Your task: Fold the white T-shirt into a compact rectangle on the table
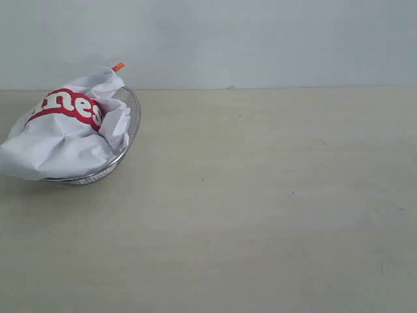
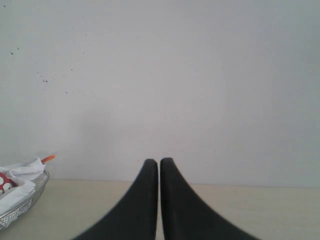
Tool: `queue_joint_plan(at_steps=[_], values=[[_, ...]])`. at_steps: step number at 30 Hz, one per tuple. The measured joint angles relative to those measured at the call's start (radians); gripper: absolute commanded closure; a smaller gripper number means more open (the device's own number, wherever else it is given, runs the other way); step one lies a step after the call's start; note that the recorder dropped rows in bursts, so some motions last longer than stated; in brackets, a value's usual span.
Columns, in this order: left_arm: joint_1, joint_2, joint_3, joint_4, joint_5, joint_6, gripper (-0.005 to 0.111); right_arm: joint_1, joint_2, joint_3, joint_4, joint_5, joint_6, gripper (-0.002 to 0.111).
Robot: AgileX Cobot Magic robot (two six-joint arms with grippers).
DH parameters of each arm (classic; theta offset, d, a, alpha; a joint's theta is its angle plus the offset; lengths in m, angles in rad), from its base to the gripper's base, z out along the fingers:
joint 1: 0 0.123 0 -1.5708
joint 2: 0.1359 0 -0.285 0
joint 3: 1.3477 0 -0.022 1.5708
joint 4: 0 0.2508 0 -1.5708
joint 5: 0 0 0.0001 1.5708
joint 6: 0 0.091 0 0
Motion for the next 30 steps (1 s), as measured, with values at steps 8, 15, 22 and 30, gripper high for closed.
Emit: queue_joint_plan(at_steps=[8, 15, 22, 30], values=[[0.0, 0.0, -0.125, -0.017, -0.002, -0.012, 0.102, 0.0, 0.0, 0.0, 0.0, -0.002, 0.0, 0.109], [0.0, -0.002, -0.281, -0.084, -0.045, -0.052, 0.102, 0.0, 0.0, 0.0, 0.0, -0.002, 0.0, 0.109], [0.0, 0.046, -0.385, -0.122, -0.094, -0.087, 0.102, 0.0, 0.0, 0.0, 0.0, -0.002, 0.0, 0.109], [0.0, 0.454, -0.729, -0.112, -0.017, -0.102, 0.102, 0.0, 0.0, 0.0, 0.0, -0.002, 0.0, 0.109]])
